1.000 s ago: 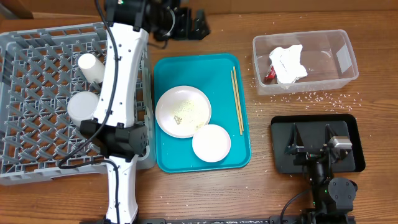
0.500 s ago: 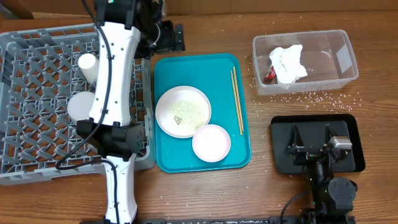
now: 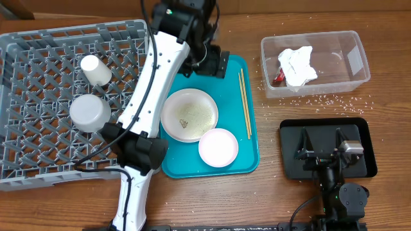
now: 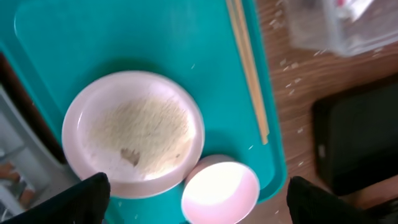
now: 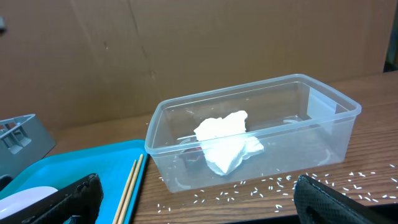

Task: Sort waste into correct bins and load items into the dishwasher
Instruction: 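Move the left gripper back toward the white plate on the tray, then reach the left gripper to the wooden chopsticks and grasp one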

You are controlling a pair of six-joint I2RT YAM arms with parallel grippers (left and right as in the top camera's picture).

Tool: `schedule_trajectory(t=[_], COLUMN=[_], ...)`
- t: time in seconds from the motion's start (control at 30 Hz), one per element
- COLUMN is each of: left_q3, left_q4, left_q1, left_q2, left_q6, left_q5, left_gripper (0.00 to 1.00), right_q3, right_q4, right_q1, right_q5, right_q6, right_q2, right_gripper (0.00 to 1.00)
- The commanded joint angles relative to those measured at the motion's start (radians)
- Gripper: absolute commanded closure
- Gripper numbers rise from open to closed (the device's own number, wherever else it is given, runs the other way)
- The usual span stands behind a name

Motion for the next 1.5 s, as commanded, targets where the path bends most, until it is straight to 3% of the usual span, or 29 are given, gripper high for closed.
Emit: schedule_trajectory(t=[0.0,0.07,0.17,0.27,0.43,0.6,0.87,1.27,1.47], left_q3=[-0.101,-0.117,-0.117,-0.121,-0.147,-0.16,-0.16,-0.16,-0.16], left_q4=[-0.003,-0.002,0.042,0.136,0.311,0.408,0.55,0.613,0.613], left_q1=[0.009,0.015,0.02,0.014,-0.015,-0.044,-0.085,-0.22,-0.241], left_q2=[-0.111,-0.117,-0.105,-0.087,-0.053,0.022,0.188,0.301,0.318], left_q6=[0.026,-0.02,-0.149,-0.252,-0.279,-0.397,-0.468,-0.493,-0.495], left_q5=[-0.113,-0.127,-0.113,-0.066,-0.039,-0.05,-0.058,-0.375,-0.412], left_gripper=[0.08,0.12,0.34,0.28,0.28,0.46,0.5,0.52,0.57], right_q3=[-0.01,-0.01,-0.01,-0.01,-0.01,-0.01,-0.01,-0.01,-0.01], right_q4=[0.005,0.005,0.005,0.005,0.005,0.005,0.005,0.005,0.005], right_q1=[-0.002,-0.002,-0.002,-0.002,-0.002,-0.002,-0.002,-0.002,-0.002], right_q5=[0.01,0.01,0.01,0.01,0.01,0.01,0.01,0.01,0.01], right_q6=[-0.006,-0.006,-0.006,-0.006,-0.006,-0.006,-0.006,-0.006,-0.006], right_q2=[-0.007,-0.007,-0.007,-0.007,-0.007,-0.007,-0.007,-0.007,-0.007], right_gripper=[0.0,0.0,0.0,0.0,0.0,0.0,0.0,0.0,0.0])
